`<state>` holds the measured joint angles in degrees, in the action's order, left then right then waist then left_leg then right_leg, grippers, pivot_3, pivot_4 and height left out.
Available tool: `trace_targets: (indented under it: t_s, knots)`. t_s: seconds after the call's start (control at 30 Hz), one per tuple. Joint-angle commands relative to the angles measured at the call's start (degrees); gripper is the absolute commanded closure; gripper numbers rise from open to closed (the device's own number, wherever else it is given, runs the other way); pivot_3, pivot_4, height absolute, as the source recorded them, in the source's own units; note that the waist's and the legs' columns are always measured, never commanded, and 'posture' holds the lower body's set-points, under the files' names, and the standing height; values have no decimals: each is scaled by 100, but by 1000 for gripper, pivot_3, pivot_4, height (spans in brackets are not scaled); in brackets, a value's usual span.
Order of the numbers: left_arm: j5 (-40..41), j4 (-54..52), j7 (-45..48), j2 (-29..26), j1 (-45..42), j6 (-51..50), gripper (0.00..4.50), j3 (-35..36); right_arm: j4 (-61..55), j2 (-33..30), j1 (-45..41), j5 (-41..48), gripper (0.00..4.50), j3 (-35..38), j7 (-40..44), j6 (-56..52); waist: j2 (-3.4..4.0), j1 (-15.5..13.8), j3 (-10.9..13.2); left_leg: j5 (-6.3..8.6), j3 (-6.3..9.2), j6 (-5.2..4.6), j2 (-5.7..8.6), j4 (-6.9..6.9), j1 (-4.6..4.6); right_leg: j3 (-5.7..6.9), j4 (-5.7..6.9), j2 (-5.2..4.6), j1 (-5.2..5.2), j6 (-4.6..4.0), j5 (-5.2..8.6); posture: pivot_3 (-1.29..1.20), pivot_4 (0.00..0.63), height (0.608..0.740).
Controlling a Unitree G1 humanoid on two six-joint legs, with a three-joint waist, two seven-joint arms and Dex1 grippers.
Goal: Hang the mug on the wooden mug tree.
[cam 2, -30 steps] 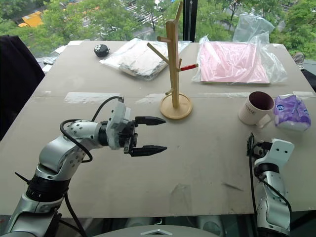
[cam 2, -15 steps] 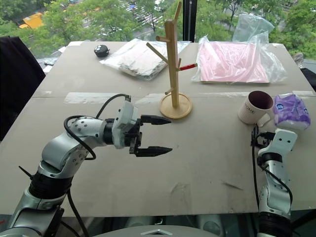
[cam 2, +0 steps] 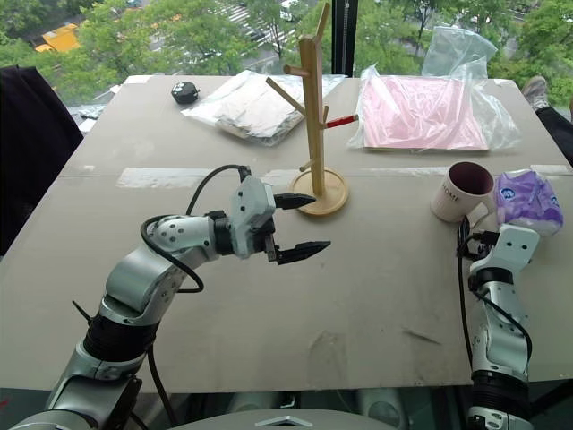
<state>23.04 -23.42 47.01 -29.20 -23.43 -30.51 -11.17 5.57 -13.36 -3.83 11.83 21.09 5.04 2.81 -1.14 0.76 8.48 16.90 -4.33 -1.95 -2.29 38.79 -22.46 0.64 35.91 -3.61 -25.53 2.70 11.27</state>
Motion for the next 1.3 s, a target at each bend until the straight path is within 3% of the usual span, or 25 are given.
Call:
trace_targets:
  t_s: [0.03, 0.2, 0.3, 0.4, 0.5, 0.57, 0.8, 1.0, 1.17, 1.3]
  knots:
    - [-49, -211, -103, 63, -90, 67, 0, 3, -7, -89, -128, 44, 36, 65, 27, 161, 1, 1, 0, 0, 0, 0, 0, 0, 0, 0, 1, 0, 0, 0, 0, 0, 150, 740]
    - [-134, -248, -78, 30, 23, 182, 0, -15, 279, -49, -359, 84, 36, 44, 67, 200, 3, 3, -2, -1, 1, 1, 0, 10, 0, -1, 6, 2, 1, 0, -1, 0, 150, 740]
    - [-125, -345, -61, -32, 134, 218, 0, 39, 395, -40, -431, 90, 805, 42, 112, 256, 4, 3, -2, -1, 4, 2, 0, 14, 0, -1, 7, 3, 5, 0, -1, 0, 150, 740]
    - [-143, -347, -70, -42, 167, 260, 0, 34, 438, -41, -446, 93, 1991, 33, 146, 295, 5, -6, -3, -2, 6, 3, 0, 17, -1, 0, 6, 3, 6, 0, -1, 0, 150, 740]
    - [-162, -347, -65, -57, 224, 321, 0, 32, 460, -50, -454, 103, 3636, 28, 181, 306, 6, -5, -4, -2, 9, 2, 0, 26, 0, 1, 7, 3, 13, 0, -1, 0, 150, 740]
    - [-144, -388, -43, -96, 305, 364, 0, 66, 466, -60, -455, 107, 4430, 22, 211, 295, 7, -2, -4, -1, 10, 2, 0, 31, 1, 1, 7, 3, 18, 1, -1, 0, 150, 740]
    - [-189, -484, -123, -145, 652, 630, 0, 147, 345, -264, -495, 136, 4430, -72, 539, 164, 11, 1, -3, 2, 13, -5, 0, 33, 13, 0, 9, 5, 31, 2, -2, 0, 150, 740]
    - [-303, -430, -1248, 902, 1240, 1251, 0, 456, -361, -1418, -1001, 651, 4430, -766, 2566, -565, 24, 22, 3, 14, 3, -24, 5, 37, 44, -19, 6, 5, 54, 10, -7, 0, 150, 740]
    - [-142, -611, -1894, 1686, 1579, 1792, 0, 928, 130, -2415, -2376, 817, 4430, -1342, 4377, -688, 22, 5, 4, 15, 21, -27, 2, 39, 74, -16, 6, 22, 89, 8, -10, 0, 150, 740]
    - [-264, -853, -2092, 1873, 1710, 2154, 0, 928, 1868, -2729, -4019, 448, 4430, -1706, 5497, 121, 19, -19, 7, 14, 16, -27, 0, 45, 68, -29, 3, 50, 98, 1, -13, 0, 150, 740]
